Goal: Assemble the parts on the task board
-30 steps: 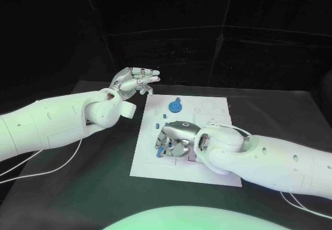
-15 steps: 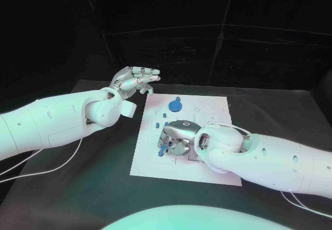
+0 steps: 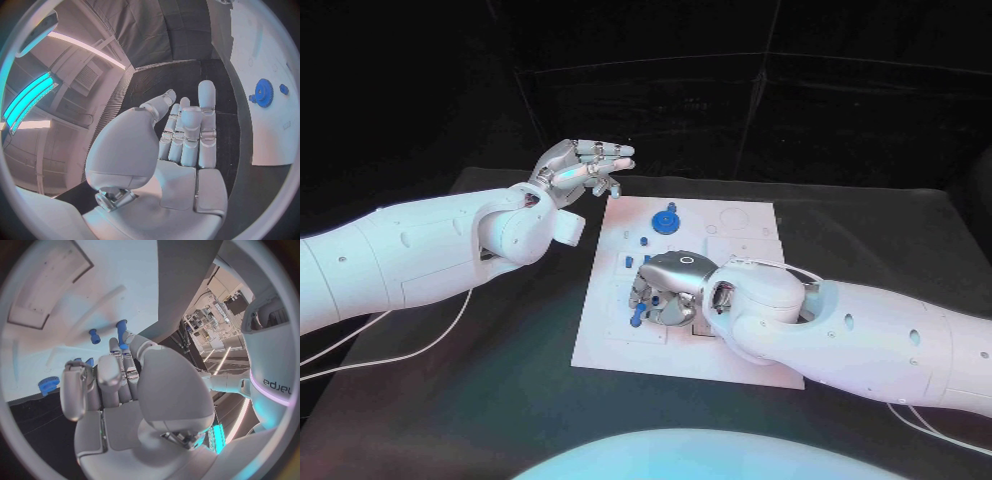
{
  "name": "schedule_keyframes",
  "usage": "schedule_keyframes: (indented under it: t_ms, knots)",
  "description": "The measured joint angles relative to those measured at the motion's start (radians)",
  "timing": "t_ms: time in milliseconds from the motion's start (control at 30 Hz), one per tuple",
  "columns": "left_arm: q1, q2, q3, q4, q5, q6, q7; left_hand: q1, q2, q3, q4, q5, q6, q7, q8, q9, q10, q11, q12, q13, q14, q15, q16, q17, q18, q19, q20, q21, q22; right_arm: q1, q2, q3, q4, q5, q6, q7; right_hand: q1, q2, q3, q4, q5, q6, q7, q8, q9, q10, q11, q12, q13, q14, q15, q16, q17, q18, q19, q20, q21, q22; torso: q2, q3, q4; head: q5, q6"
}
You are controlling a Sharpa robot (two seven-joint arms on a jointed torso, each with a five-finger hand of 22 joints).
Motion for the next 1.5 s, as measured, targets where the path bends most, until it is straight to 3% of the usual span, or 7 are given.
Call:
schedule_keyframes:
  t_ms: [133, 267, 433, 700, 933, 1367, 1500]
  knots:
    - [0.000, 0.000, 0.000, 0.000, 0.000, 0.000, 0.000, 0.000, 0.000, 0.000, 0.000, 0.000, 0.000, 0.000, 0.000, 0.000, 0.000, 0.000, 0.000, 0.000, 0.000, 0.000, 0.000, 0.000, 0.000, 0.000, 0.000, 0.000, 0.000, 0.000, 0.005, -0.001, 0.003, -0.009, 0.007, -0.004, -0.011, -0.011, 0.000, 0.000, 0.000, 0.000, 0.000, 0.000, 0.002, 0.000, 0.000, -0.007, 0.000, 0.000, 0.000, 0.000, -0.005, 0.000, 0.000, 0.000, 0.000, 0.000, 0.000, -0.0001, 0.0000, 0.002, -0.001]
    - [0.000, 0.000, 0.000, 0.000, 0.000, 0.000, -0.001, 0.000, 0.000, 0.000, 0.000, 0.000, 0.000, 0.000, 0.000, 0.000, 0.000, 0.000, 0.000, 0.000, 0.000, 0.000, 0.000, 0.000, 0.000, 0.000, 0.000, 0.000, 0.000, 0.001, 0.006, -0.022, 0.014, -0.015, 0.014, -0.005, -0.032, -0.032, -0.003, 0.003, 0.007, -0.005, 0.005, 0.000, -0.001, 0.000, 0.000, -0.017, 0.000, 0.000, 0.000, 0.000, -0.013, 0.000, 0.000, 0.000, -0.005, 0.000, 0.000, -0.0006, 0.0000, 0.004, -0.003]
    - [0.000, 0.000, 0.000, 0.000, 0.000, 0.000, -0.001, 0.000, 0.000, 0.000, 0.000, 0.000, 0.000, 0.000, 0.000, 0.000, 0.000, 0.000, 0.000, 0.000, 0.000, 0.000, 0.000, 0.000, 0.000, 0.000, 0.000, 0.000, 0.000, 0.002, 0.009, -0.029, 0.018, -0.020, 0.017, -0.006, -0.038, -0.038, -0.006, 0.006, 0.007, -0.011, 0.010, 0.000, -0.003, -0.004, 0.004, -0.024, 0.000, 0.000, 0.000, 0.000, -0.013, 0.000, 0.000, 0.000, -0.005, 0.000, 0.000, -0.0012, 0.0000, 0.004, -0.004]
    - [0.000, -0.002, 0.000, 0.001, 0.000, 0.000, -0.001, 0.000, 0.000, 0.000, 0.000, 0.000, 0.000, 0.000, 0.000, 0.000, -0.004, 0.004, 0.006, 0.000, 0.000, 0.000, 0.000, 0.000, 0.000, 0.000, 0.000, 0.000, -0.001, 0.003, 0.011, -0.034, 0.017, -0.027, 0.009, -0.009, -0.038, -0.038, -0.006, 0.006, 0.012, -0.016, 0.009, -0.003, -0.003, -0.005, 0.005, -0.029, 0.000, 0.000, 0.000, -0.002, -0.018, 0.000, 0.000, 0.000, -0.015, 0.000, 0.000, -0.0010, 0.0004, 0.003, -0.004]
    - [0.000, -0.002, 0.000, 0.001, 0.000, 0.000, -0.002, 0.000, 0.000, 0.000, 0.000, 0.000, 0.000, 0.000, 0.000, 0.000, -0.004, 0.004, 0.006, 0.000, 0.000, 0.000, 0.000, 0.000, 0.000, 0.000, 0.000, 0.000, -0.001, 0.001, 0.012, -0.037, 0.015, -0.028, -0.006, -0.009, -0.047, -0.047, -0.006, 0.006, 0.012, -0.068, 0.018, -0.006, -0.004, -0.052, 0.023, -0.051, 0.000, -0.027, 0.016, -0.066, -0.107, 0.000, -0.008, 0.008, -0.080, 0.000, 0.000, -0.0007, 0.0005, 0.005, -0.004]
    - [0.000, -0.002, 0.000, 0.001, 0.000, 0.001, -0.003, 0.000, 0.000, -0.002, 0.002, 0.000, 0.000, 0.000, 0.000, 0.000, -0.004, 0.004, 0.006, 0.000, 0.000, 0.000, 0.000, 0.000, 0.000, 0.000, 0.000, 0.000, -0.001, 0.001, 0.007, -0.038, 0.018, -0.028, -0.068, -0.002, -0.056, -0.056, -0.023, 0.001, 0.012, -0.134, 0.015, -0.006, -0.004, -0.102, 0.024, -0.051, 0.000, -0.054, 0.018, -0.091, -0.151, 0.000, -0.039, 0.012, -0.128, -0.001, 0.000, -0.0001, 0.0002, 0.003, -0.005]
    - [0.000, -0.003, 0.000, 0.001, 0.000, 0.002, -0.003, 0.000, 0.000, -0.003, 0.003, 0.000, -0.004, 0.004, 0.000, 0.000, -0.004, 0.004, 0.006, -0.001, 0.000, 0.000, 0.000, -0.003, 0.000, 0.000, 0.000, 0.000, -0.001, 0.001, -0.005, -0.038, 0.026, -0.028, -0.084, -0.001, -0.061, -0.061, -0.052, -0.007, 0.012, -0.184, 0.006, -0.006, -0.004, -0.141, 0.025, -0.051, 0.001, -0.074, 0.020, -0.107, -0.179, 0.016, -0.060, 0.013, -0.164, -0.030, 0.000, -0.0001, 0.0001, 0.001, -0.004]
